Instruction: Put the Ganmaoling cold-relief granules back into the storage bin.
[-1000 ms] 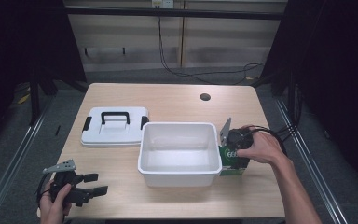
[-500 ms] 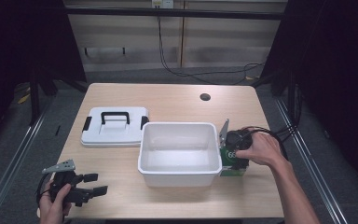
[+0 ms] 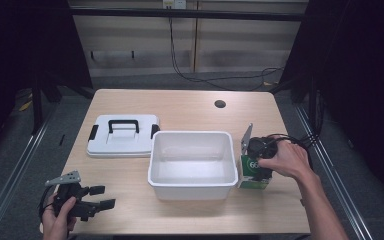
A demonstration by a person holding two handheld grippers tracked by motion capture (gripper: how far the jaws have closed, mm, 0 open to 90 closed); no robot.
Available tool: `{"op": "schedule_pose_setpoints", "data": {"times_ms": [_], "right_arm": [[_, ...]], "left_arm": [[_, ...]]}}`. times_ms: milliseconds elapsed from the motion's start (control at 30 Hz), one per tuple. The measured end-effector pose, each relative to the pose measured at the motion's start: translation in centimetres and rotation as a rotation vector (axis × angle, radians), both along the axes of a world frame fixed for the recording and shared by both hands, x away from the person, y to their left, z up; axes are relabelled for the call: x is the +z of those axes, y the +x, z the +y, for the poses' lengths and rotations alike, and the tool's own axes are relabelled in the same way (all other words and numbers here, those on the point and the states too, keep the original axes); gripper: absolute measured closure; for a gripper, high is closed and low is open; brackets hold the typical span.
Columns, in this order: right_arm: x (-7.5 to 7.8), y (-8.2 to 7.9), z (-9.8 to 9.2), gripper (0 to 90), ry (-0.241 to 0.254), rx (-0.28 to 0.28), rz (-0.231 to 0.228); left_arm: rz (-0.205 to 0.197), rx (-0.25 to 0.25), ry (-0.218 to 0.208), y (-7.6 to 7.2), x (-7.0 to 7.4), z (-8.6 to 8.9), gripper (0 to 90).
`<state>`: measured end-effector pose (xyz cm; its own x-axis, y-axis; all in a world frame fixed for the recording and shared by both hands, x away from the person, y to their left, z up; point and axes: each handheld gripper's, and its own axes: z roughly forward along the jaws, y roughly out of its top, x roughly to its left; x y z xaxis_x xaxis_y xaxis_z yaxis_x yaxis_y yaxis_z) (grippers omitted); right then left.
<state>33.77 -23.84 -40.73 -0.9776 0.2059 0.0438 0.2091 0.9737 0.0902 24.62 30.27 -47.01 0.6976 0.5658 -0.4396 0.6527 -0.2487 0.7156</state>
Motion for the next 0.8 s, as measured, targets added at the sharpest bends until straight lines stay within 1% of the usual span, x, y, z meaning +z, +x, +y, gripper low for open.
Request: {"op": "schedule_pose_setpoints", "data": {"times_ms": [100,167,233,300,400,533,567,600,667,800], "right_arm": [[0.2,-0.1,-0.3,15.8,-0.002,-0.015,-0.001],[0.5,-0.2,-0.5,15.8,-0.003,-0.016,-0.007],[0.7,-0.4,-0.8,15.9,0.006,-0.017,-0.012],[1.0,-0.5,-0.9,15.8,0.001,-0.031,-0.009],[1.4,-0.6,-1.0,15.8,0.009,-0.039,-0.014],[2.0,-0.7,-1.1,15.9,0.015,-0.051,-0.004],[2.1,-0.6,-1.2,15.9,0.023,-0.042,-0.005],[2.2,-0.6,-1.2,15.9,0.021,-0.042,-0.002],[2.5,-0.8,-1.3,15.9,0.015,-0.059,0.0],[2.8,-0.8,-1.5,15.9,0.019,-0.064,-0.002]], "left_arm": [[0.0,0.0,-0.001,0.0,0.0,0.0,16.0],[0.001,0.001,-0.003,0.0,0.0,0.0,16.0],[0.002,0.0,-0.004,0.0,0.0,0.0,16.0],[0.0,0.002,-0.001,0.0,0.0,0.0,16.0],[0.0,0.001,-0.002,0.0,0.0,0.0,16.0],[0.0,0.001,-0.003,0.0,0.0,0.0,16.0],[0.0,0.001,-0.003,0.0,0.0,0.0,16.0],[-0.001,0.001,-0.003,0.0,0.0,0.0,16.0],[0.0,0.0,-0.003,0.0,0.0,0.0,16.0],[-0.001,0.001,-0.004,0.0,0.0,0.0,16.0]]}}
